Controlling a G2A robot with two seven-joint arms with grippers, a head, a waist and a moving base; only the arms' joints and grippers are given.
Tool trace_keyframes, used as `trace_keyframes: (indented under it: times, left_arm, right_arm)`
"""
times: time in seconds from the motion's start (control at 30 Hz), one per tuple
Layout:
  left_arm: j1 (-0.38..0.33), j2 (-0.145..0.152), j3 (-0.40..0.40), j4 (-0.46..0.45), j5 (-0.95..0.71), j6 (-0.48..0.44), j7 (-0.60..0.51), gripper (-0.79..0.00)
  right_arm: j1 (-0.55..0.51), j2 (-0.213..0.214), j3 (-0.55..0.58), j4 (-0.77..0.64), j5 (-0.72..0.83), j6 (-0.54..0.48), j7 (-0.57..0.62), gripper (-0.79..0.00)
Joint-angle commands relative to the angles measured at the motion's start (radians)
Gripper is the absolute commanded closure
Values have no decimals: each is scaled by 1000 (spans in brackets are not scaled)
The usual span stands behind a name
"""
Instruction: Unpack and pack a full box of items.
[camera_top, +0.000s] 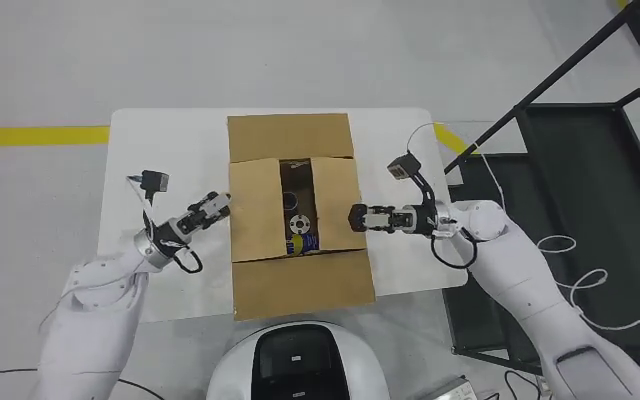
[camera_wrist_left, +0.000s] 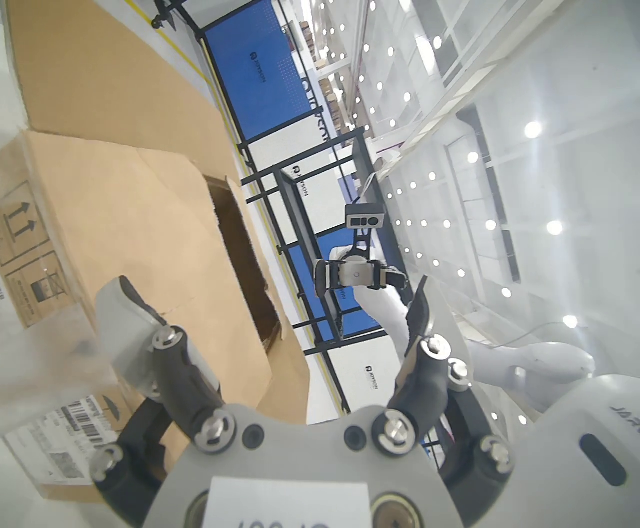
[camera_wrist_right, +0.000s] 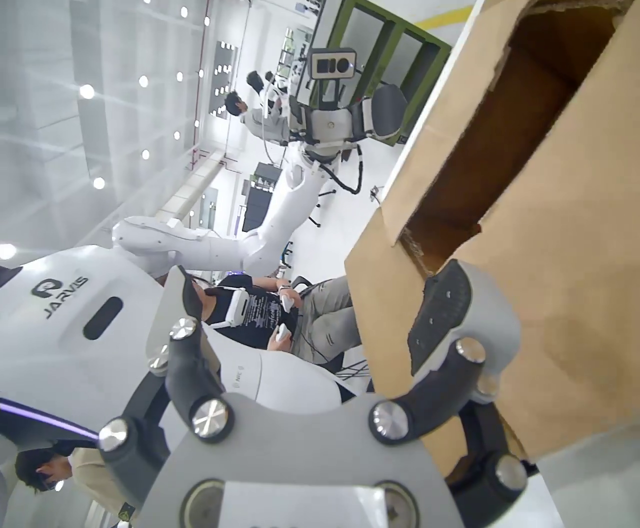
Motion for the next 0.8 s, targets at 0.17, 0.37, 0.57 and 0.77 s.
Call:
trace_keyframes:
  times: [0.17, 0.37, 0.57, 0.77]
  left_arm:
    - [-53, 14, -109, 12, -118, 20, 18, -785]
    - [-231, 11, -65, 178, -39, 45, 71, -785]
    - [-373, -4, 33, 375, 26, 15, 130, -785]
    - [-396, -9, 53, 420, 32, -4, 142, -785]
  right_arm:
    - [-144, 55, 124, 40, -13, 28, 28, -785]
    - [-177, 64, 103, 71, -26, 51, 51, -785]
    - [-178, 64, 100, 70, -26, 49, 49, -785]
    - [-178, 64, 100, 70, -26, 49, 49, -785]
